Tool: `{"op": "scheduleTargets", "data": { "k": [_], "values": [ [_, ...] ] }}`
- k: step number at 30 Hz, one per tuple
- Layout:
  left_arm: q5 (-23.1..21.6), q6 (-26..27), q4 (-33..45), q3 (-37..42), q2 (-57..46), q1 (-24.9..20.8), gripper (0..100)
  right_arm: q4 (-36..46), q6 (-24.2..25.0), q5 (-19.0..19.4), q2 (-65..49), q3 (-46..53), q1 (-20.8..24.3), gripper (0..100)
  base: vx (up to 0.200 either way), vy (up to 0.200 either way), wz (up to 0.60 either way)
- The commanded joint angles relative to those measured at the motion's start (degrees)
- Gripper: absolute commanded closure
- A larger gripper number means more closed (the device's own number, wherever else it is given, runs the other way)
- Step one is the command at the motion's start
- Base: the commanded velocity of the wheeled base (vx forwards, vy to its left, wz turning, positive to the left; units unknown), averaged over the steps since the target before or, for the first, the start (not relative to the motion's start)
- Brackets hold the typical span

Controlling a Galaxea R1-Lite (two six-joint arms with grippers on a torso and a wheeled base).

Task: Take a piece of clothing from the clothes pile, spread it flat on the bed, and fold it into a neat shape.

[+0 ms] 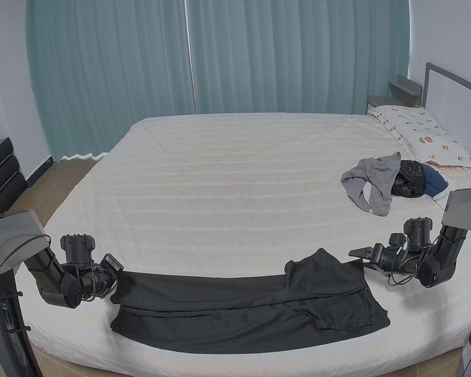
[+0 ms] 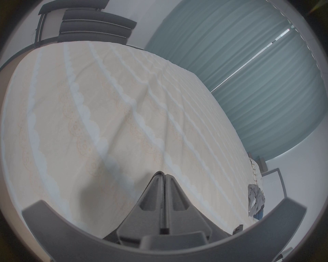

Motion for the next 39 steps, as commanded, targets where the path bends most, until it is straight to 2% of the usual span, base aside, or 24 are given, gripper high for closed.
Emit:
{"op": "scheduleTargets", "data": {
  "k": [1, 5, 12, 13, 16, 26, 27, 28, 29, 34, 35, 39],
  "values": [
    [-0.03, -0.29, -0.02, -0.24, 0.35, 0.14, 100, 0.01, -0.04, -1.03, 1.17, -0.65, 0.68, 100, 0.0, 0.0, 0.0],
    [-0.03, -0.29, -0.02, -0.24, 0.35, 0.23, 100, 0.45, -0.22, -4.72, 2.75, -2.15, 0.77, 100, 0.0, 0.0, 0.0],
    [-0.12, -0.29, -0.11, -0.33, 0.44, 0.49, 100, 0.45, -0.04, -5.78, 1.96, -2.5, 0.07, 100, 0.0, 0.0, 0.0],
    [-0.12, -0.29, -0.19, -0.33, 0.79, 0.49, 100, -0.08, -0.04, -7.27, 1.96, -2.67, -0.19, 100, 0.0, 0.0, 0.0],
    [-0.74, -0.38, -0.19, -0.24, 0.7, 0.58, 100, -0.17, -0.04, -8.41, 1.88, -3.11, -0.46, 100, 0.0, 0.0, 0.0],
    [-1.09, -0.47, -0.19, -0.41, 0.7, 0.67, 100, -0.08, -0.13, -8.5, 1.79, -2.67, -0.37, 100, 0.0, 0.0, 0.0],
    [-1.09, -0.47, -0.19, -0.41, 0.7, 0.67, 0, -0.08, -0.13, -8.5, 1.79, -2.67, -0.28, 100, 0.0, 0.0, 0.0],
    [-1.09, -0.47, -0.19, -0.41, 0.7, 0.67, 0, -0.08, -0.13, -8.5, 1.79, -2.67, -0.28, 100, 0.0, 0.0, 0.0],
    [-1.09, -0.47, -0.19, -0.68, 0.79, 0.67, 0, -0.17, -0.13, -8.5, 1.79, -2.59, -0.02, 0, 0.0, 0.0, 0.0],
    [-1.09, -1.87, -0.19, -0.59, 0.35, 1.37, 0, -0.26, 0.84, -7.97, -0.41, -1.97, -0.28, 0, 0.0, 0.0, 0.0],
    [-1.17, -3.54, -0.46, -0.06, -0.09, 1.81, 0, -0.26, 2.33, -7.89, -1.73, -1.0, -0.19, 0, 0.0, 0.0, 0.0],
    [-3.2, -4.16, -0.55, 4.6, -3.61, 2.42, 0, -0.26, 4.27, -7.89, -5.6, 1.72, -0.02, 0, 0.0, 0.0, 0.0]
  ]
}}
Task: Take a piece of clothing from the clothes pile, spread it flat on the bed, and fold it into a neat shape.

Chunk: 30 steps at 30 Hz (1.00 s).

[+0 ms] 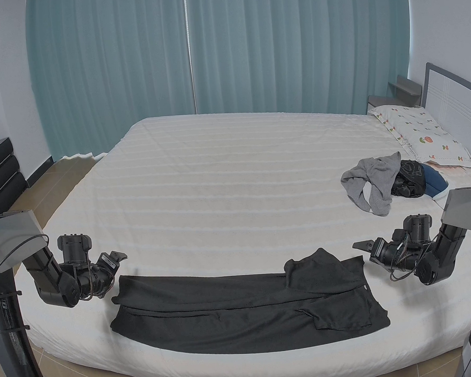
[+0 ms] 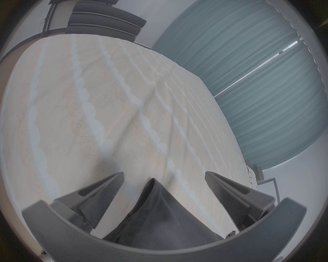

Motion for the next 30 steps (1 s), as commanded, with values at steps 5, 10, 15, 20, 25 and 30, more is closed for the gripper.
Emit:
{"op": "scheduleTargets", "data": {
  "k": [5, 10, 15, 20, 25, 30],
  "values": [
    [-4.6, -0.09, 0.37, 9.79, -8.13, 0.4, 0, 1.05, 1.3, -0.49, -7.26, 5.41, 0.44, 0, 0.0, 0.0, 0.0],
    [-3.9, 2.29, 0.64, 11.63, -7.95, -2.15, 0, 1.67, 1.38, -0.75, -9.2, 7.17, 1.32, 0, 0.0, 0.0, 0.0],
    [-3.9, 3.43, 0.64, 12.16, -7.51, -3.03, 100, 3.16, 1.47, -2.95, -10.17, 9.28, 3.52, 0, 0.0, 0.0, 0.0],
    [-2.76, 3.34, 0.11, 11.28, -6.81, -2.94, 100, 4.04, 1.91, -4.36, -11.22, 11.3, 5.8, 0, 0.0, 0.0, 0.0],
    [0.5, 3.16, -0.33, 10.31, -7.51, -2.94, 100, 11.25, 6.83, -7.96, -13.94, 10.24, 8.79, 0, 0.0, 0.0, 0.0],
    [2.08, 2.99, -1.73, 10.05, -8.13, -2.94, 100, 15.99, 9.29, -10.42, -14.03, 8.4, 10.99, 0, 0.0, 0.0, 0.0]
  ]
}}
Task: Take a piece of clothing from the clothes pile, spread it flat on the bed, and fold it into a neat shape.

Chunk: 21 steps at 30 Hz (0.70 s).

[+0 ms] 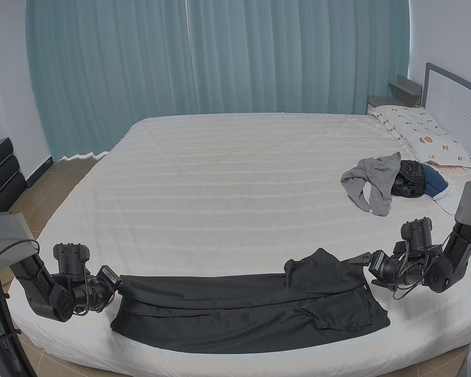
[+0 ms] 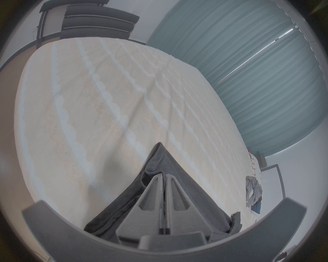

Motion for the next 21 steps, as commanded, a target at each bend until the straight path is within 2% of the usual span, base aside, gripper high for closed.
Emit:
{"op": "scheduleTargets", "data": {
  "k": [1, 13, 18, 21],
  "values": [
    [1.06, -0.44, -1.63, -0.36, -0.89, 0.02, 100, 2.65, 1.24, -1.7, -0.87, -1.74, 2.48, 0, 0.0, 0.0, 0.0],
    [1.14, -1.76, -3.03, -0.19, -1.33, 0.02, 100, 2.91, 1.24, -2.76, 2.73, -4.38, 3.0, 0, 0.0, 0.0, 0.0],
    [1.06, -1.76, -3.03, -0.36, -0.98, 0.02, 100, 4.58, 0.98, -5.31, 3.17, -4.64, 4.06, 0, 0.0, 0.0, 0.0],
    [1.06, -1.76, -3.03, -0.36, -0.8, 0.02, 100, 5.2, 0.98, -5.57, 3.17, -4.64, 4.23, 0, 0.0, 0.0, 0.0]
  ]
}}
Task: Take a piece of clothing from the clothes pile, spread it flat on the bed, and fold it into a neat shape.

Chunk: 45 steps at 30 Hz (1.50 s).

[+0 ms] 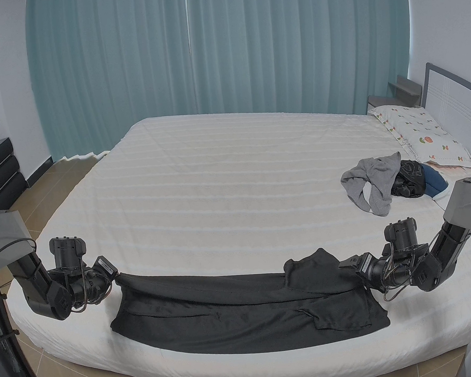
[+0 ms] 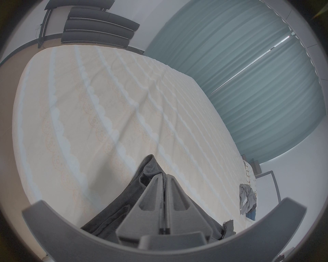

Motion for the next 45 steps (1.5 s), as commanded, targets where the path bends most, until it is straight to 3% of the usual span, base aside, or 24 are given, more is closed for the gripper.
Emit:
{"op": "scheduleTargets", "data": {
  "k": [1, 4, 5, 18, 26, 33, 40, 45],
  "values": [
    [-0.02, -0.02, -0.02, -0.07, 0.35, 0.02, 100, 0.02, -0.12, -0.27, 0.91, -0.23, 0.54, 0, 0.0, 0.0, 0.0],
    [-0.02, -0.02, -0.02, -0.07, 0.35, 0.02, 100, 0.02, -0.12, -0.27, 1.09, -0.85, 0.54, 0, 0.0, 0.0, 0.0],
    [-0.02, -0.02, -0.02, -0.07, 0.35, 0.02, 100, -0.34, -0.04, -0.27, 1.44, -1.2, 0.54, 100, 0.0, 0.0, 0.0],
    [-0.02, -0.02, -0.11, -0.33, 0.27, -0.07, 100, 0.1, -1.18, -0.54, 1.09, -1.9, 0.18, 100, 0.0, 0.0, 0.0],
    [0.16, 0.07, 0.77, -4.64, -0.26, -0.51, 100, 0.02, -0.56, -0.98, -1.99, -6.47, -0.96, 100, 0.0, 0.0, 0.0],
    [0.6, -0.02, -0.37, -9.12, -1.14, -0.33, 100, -4.2, 5.85, -5.72, -2.51, -13.59, -1.4, 100, 0.0, 0.0, 0.0],
    [2.0, 0.33, -3.71, -4.99, 0.09, -0.24, 100, -6.14, 3.66, -5.46, -0.4, -7.88, -1.22, 100, 0.0, 0.0, 0.0],
    [1.3, 2.35, -11.8, 3.71, 1.85, -0.07, 100, -5.7, -1.79, -4.84, -0.67, -3.13, -1.22, 100, 0.0, 0.0, 0.0]
  ]
}}
